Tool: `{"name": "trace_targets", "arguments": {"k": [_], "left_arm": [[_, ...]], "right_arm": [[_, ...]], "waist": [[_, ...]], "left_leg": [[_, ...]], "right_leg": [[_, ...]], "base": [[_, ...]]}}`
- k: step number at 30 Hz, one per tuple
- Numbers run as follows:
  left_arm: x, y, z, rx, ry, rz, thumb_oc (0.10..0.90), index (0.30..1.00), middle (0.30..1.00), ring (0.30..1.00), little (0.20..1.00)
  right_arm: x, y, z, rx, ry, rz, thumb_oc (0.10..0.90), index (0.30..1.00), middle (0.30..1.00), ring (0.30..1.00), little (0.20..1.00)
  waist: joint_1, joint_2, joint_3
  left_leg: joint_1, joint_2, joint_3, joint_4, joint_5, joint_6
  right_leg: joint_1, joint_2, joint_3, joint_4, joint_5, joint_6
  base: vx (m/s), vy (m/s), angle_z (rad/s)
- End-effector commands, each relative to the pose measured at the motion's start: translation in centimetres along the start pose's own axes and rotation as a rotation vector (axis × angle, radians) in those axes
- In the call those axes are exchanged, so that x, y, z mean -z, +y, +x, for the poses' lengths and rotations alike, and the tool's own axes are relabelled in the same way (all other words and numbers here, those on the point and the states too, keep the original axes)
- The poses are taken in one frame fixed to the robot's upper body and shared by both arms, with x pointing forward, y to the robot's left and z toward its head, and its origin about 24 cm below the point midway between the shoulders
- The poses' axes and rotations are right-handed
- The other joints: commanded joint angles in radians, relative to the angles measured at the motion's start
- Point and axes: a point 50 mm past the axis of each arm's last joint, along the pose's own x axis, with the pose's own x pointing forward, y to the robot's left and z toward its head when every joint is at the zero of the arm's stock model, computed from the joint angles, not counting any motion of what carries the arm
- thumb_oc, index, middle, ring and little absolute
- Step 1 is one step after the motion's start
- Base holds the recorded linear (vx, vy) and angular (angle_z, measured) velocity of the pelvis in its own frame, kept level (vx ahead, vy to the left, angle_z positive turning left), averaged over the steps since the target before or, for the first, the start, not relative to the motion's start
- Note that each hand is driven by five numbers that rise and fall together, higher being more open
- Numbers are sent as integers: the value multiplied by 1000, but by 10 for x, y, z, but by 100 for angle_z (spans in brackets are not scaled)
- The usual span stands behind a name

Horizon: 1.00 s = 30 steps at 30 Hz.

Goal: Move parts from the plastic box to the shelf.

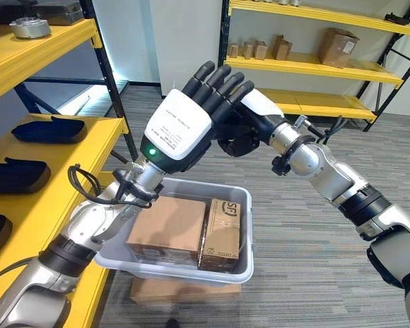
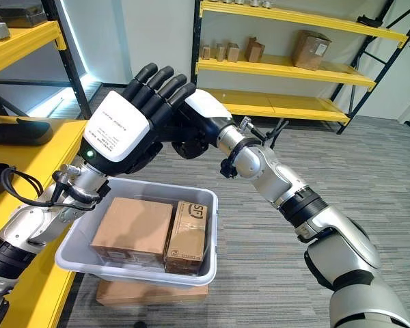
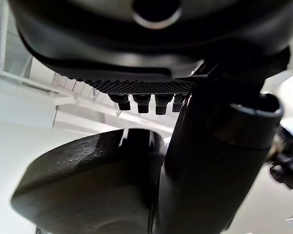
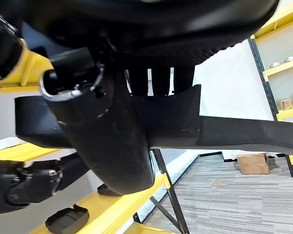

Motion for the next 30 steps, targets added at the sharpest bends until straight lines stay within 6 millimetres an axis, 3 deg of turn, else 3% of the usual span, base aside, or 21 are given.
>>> {"name": "trace_targets", "arguments": {"k": [1,13,20,21,22,23,30], "left_arm": [[25,22,20,-136,80,80,900,1000,1000,1000,1000],[49,15,3,-70,185,137,900,1000,1000,1000,1000],[48,10,6,-43,174,131,900,1000,1000,1000,1000],[47,8,7,-41,174,123,708,731,731,731,731],[47,8,7,-41,174,123,484,418,418,418,418],[46,7,8,-41,176,115,400,300,300,300,300],[38,-3,17,-5,141,78,400,300,300,300,300]], "right_arm": [[-39,-64,24,209,-158,-72,400,300,300,300,300],[-35,-65,20,204,-150,-67,400,300,300,300,300],[-36,-64,21,199,-156,-61,400,300,300,300,300],[-37,-64,21,200,-158,-58,400,300,300,300,300],[-36,-64,20,200,-157,-59,400,300,300,300,300],[-37,-64,21,201,-158,-55,400,300,300,300,300],[-38,-65,22,216,-160,-40,400,300,300,300,300]], "waist": [[28,-13,-113],[29,-13,-110],[25,-14,-110],[24,-15,-110],[24,-15,-110],[24,-16,-110],[17,-16,-111]], "left_leg": [[120,86,32,49,-200,-26],[119,84,34,50,-200,-26],[116,84,32,53,-201,-26],[117,84,32,54,-201,-26],[116,84,31,54,-201,-26],[116,83,32,53,-201,-26],[113,83,33,57,-202,-25]], "right_leg": [[-38,-38,-31,20,16,38],[-38,-38,-30,19,18,38],[-40,-38,-33,22,17,38],[-39,-38,-33,23,17,38],[-39,-38,-34,23,17,38],[-40,-38,-34,23,16,38],[-42,-37,-28,24,17,37]], "base": [[0,0,0],[0,0,0],[0,0,0],[0,0,0],[0,0,0],[0,0,0],[0,0,0]]}}
